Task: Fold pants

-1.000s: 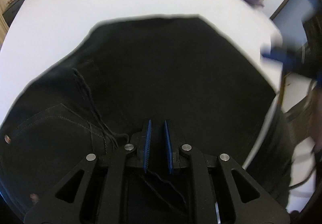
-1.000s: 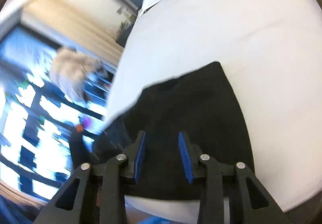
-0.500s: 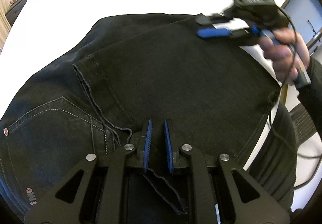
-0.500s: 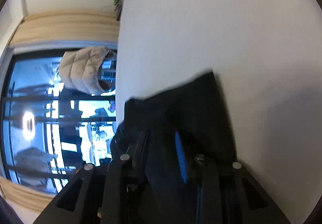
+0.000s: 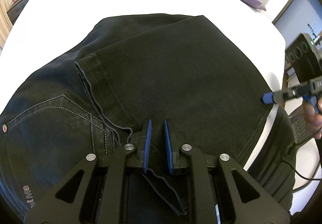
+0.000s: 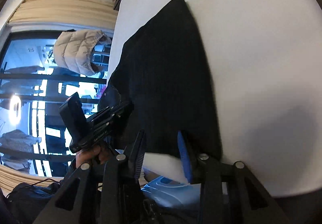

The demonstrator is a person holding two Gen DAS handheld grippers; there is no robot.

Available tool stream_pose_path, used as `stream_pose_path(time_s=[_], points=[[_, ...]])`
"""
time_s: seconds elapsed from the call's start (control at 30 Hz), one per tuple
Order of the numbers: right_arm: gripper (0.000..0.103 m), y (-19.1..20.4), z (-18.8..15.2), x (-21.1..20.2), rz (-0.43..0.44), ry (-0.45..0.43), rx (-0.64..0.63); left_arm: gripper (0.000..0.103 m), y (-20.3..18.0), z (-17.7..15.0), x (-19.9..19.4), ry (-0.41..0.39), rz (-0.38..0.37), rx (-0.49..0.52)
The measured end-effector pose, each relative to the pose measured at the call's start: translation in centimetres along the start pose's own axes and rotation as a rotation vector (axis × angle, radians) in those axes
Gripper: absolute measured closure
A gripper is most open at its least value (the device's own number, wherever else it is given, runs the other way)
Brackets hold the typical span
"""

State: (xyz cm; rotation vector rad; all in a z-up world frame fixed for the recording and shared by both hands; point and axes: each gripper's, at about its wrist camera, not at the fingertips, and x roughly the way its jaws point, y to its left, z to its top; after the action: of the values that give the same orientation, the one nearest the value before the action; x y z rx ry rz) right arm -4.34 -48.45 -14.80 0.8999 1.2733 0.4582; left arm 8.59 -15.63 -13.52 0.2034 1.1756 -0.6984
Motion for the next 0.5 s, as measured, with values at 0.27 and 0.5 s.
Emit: stream_pose_path(time_s=[0.27,0.5], points=[[0.055,4.7,-0.8,-2.3,0.015,-0.114,-0.063,0.09,1.1,-0.6,-0.5,-0.021,-0.024,-0.024],[0.042,8.4,2.7,2.3,0.074,-0.096,-0.116,0.09,2.6,-2.0,-2.4,-0.06,-0.062,-0.06]])
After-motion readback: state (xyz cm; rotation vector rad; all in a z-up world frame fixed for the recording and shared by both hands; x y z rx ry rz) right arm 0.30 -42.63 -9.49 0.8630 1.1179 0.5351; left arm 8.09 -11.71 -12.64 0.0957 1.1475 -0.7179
